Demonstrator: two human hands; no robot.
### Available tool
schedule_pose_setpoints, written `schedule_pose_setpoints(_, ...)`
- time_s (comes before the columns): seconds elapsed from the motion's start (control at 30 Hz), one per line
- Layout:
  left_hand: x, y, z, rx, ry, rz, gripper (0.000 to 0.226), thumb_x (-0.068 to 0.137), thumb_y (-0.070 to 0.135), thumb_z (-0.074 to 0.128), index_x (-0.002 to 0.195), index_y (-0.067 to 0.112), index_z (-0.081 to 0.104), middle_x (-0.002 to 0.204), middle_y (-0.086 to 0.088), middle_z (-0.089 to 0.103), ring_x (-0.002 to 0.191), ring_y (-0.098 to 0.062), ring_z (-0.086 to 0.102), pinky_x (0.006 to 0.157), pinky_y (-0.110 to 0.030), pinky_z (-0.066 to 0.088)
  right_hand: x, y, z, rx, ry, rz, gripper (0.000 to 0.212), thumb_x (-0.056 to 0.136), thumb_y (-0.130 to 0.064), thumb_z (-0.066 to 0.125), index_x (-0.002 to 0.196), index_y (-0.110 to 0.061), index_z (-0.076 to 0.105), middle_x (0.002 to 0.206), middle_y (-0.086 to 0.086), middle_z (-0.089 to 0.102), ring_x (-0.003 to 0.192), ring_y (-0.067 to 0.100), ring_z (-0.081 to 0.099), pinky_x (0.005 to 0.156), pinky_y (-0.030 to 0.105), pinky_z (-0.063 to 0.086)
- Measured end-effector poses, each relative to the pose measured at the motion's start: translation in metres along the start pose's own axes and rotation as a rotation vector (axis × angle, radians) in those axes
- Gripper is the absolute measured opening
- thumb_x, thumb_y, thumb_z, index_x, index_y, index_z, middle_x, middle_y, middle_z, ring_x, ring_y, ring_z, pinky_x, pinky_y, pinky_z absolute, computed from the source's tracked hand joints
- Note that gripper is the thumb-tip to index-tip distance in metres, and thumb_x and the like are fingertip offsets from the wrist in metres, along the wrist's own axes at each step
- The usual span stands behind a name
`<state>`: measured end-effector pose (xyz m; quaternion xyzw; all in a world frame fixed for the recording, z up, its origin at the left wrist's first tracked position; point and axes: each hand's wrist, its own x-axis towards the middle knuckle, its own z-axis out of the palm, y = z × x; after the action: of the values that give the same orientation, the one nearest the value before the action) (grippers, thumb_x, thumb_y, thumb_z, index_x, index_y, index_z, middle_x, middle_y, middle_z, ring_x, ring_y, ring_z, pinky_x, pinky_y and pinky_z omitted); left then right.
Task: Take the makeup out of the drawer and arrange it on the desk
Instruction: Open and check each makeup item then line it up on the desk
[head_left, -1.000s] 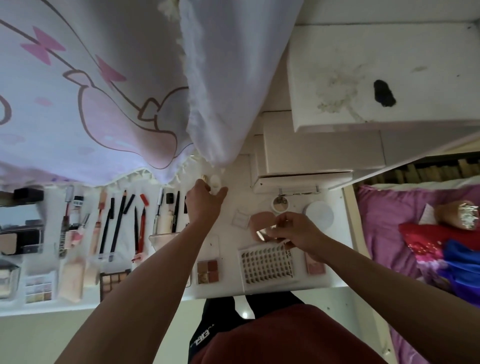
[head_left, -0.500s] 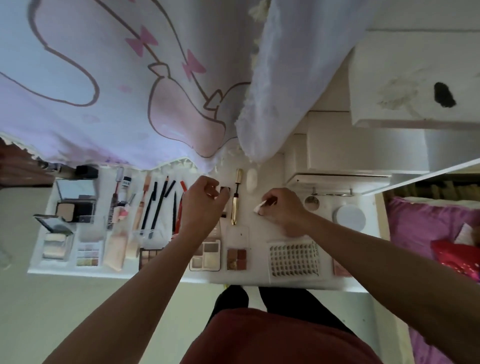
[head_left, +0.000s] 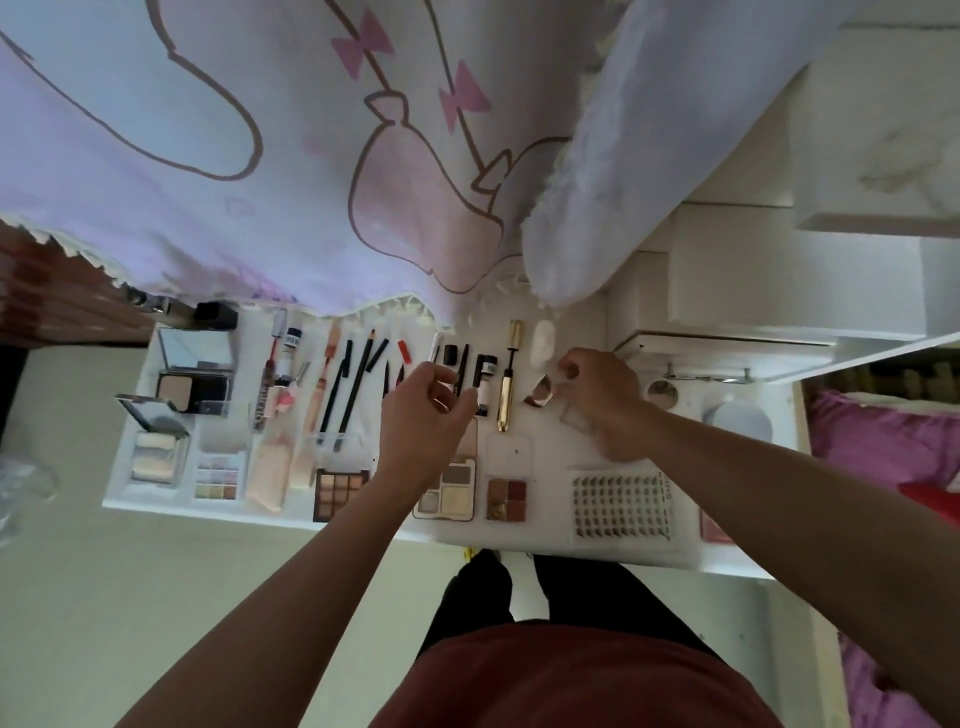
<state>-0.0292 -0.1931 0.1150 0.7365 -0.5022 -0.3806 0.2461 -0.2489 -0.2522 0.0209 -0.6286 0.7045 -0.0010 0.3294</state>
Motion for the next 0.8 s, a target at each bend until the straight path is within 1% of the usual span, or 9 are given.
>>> schedule_pose_setpoints(0.1, 0.001, 0.005, 0.004, 0.02, -0.037, 0.017, 0.019, 0.086, 0.029, 0.069, 0.1, 0.02, 0.061, 0.072, 0.007, 0.064, 0.065, -0.006, 0.06, 0.061, -0.018, 0.047, -0.003, 0.011, -0.014, -0.198, -0.014, -0.06, 0.04, 0.086, -0.034, 0.067, 0.123, -0.022, 0.06, 0.117, 0.0, 0.064, 0.103, 0.022, 0.062, 0.079, 0.032, 0.046)
schedule_pose_setpoints(0.17, 0.001, 0.005, 0.008, 0.035, -0.053, 0.024, 0.02, 0.085, 0.03, 0.069, 0.101, 0.02, 0.062, 0.074, 0.006, 0.065, 0.067, -0.008, 0.062, 0.065, -0.025, 0.053, -0.007, 0.012, -0.017, -0.33, -0.105, -0.075, 0.051, 0.083, -0.04, 0.068, 0.128, -0.021, 0.053, 0.12, 0.003, 0.06, 0.104, 0.025, 0.061, 0.076, 0.033, 0.044)
schedule_pose_setpoints(0.23, 0.001, 0.005, 0.01, 0.04, -0.065, 0.026, 0.018, 0.084, 0.03, 0.069, 0.099, 0.021, 0.063, 0.073, 0.006, 0.064, 0.067, -0.011, 0.062, 0.069, -0.031, 0.056, -0.011, 0.011, -0.012, -0.475, -0.16, -0.108, 0.058, 0.079, -0.044, 0.072, 0.127, -0.019, 0.05, 0.117, 0.005, 0.057, 0.102, 0.027, 0.06, 0.071, 0.033, 0.041)
schedule_pose_setpoints(0.37, 0.0, 0.004, 0.012, 0.054, -0.087, 0.027, 0.017, 0.083, 0.028, 0.069, 0.097, 0.02, 0.063, 0.071, 0.004, 0.063, 0.065, -0.01, 0.059, 0.069, -0.031, 0.055, -0.013, 0.006, -0.002, -0.6, -0.126, -0.153, 0.049, 0.082, -0.037, 0.07, 0.122, -0.015, 0.051, 0.114, 0.008, 0.058, 0.105, 0.027, 0.058, 0.074, 0.034, 0.042)
schedule_pose_setpoints(0.5, -0.003, -0.001, 0.012, 0.073, -0.104, 0.02, 0.019, 0.084, 0.027, 0.069, 0.1, 0.018, 0.063, 0.072, 0.004, 0.063, 0.065, -0.008, 0.058, 0.067, -0.025, 0.052, -0.012, 0.007, 0.0, -0.506, -0.131, -0.128, 0.039, 0.083, -0.035, 0.067, 0.114, -0.014, 0.057, 0.111, 0.007, 0.06, 0.103, 0.027, 0.06, 0.075, 0.032, 0.044)
schedule_pose_setpoints(0.6, -0.005, -0.004, 0.01, 0.07, -0.118, 0.022, 0.018, 0.085, 0.026, 0.069, 0.1, 0.018, 0.063, 0.073, 0.003, 0.064, 0.065, -0.008, 0.058, 0.066, -0.022, 0.051, -0.011, 0.01, -0.001, -0.384, -0.132, -0.115, 0.01, 0.087, -0.026, 0.063, 0.092, -0.017, 0.063, 0.095, 0.001, 0.062, 0.095, 0.025, 0.063, 0.067, 0.028, 0.038)
schedule_pose_setpoints(0.63, -0.005, -0.004, 0.008, 0.068, -0.121, 0.022, 0.017, 0.085, 0.026, 0.068, 0.099, 0.018, 0.063, 0.073, 0.002, 0.064, 0.066, -0.008, 0.058, 0.066, -0.021, 0.05, -0.011, 0.011, -0.002, -0.324, -0.127, -0.105, 0.009, 0.089, -0.025, 0.061, 0.082, -0.02, 0.058, 0.087, -0.001, 0.058, 0.092, 0.025, 0.062, 0.065, 0.028, 0.035)
schedule_pose_setpoints(0.7, -0.004, -0.004, 0.005, 0.057, -0.128, 0.021, 0.016, 0.085, 0.026, 0.068, 0.099, 0.019, 0.062, 0.073, 0.0, 0.065, 0.066, -0.01, 0.059, 0.066, -0.021, 0.051, -0.015, 0.012, -0.009, -0.196, -0.097, -0.096, 0.023, 0.092, -0.023, 0.057, 0.072, -0.02, 0.046, 0.079, -0.003, 0.05, 0.084, 0.025, 0.059, 0.065, 0.03, 0.034)
schedule_pose_setpoints(0.8, 0.002, -0.001, -0.001, 0.021, -0.145, 0.035, 0.015, 0.086, 0.025, 0.069, 0.099, 0.02, 0.063, 0.076, -0.003, 0.068, 0.071, -0.017, 0.065, 0.071, -0.026, 0.054, -0.029, 0.002, -0.032, 0.184, -0.066, -0.05, 0.025, 0.094, -0.008, 0.054, 0.071, -0.016, 0.046, 0.076, -0.003, 0.053, 0.076, 0.023, 0.056, 0.062, 0.03, 0.041)
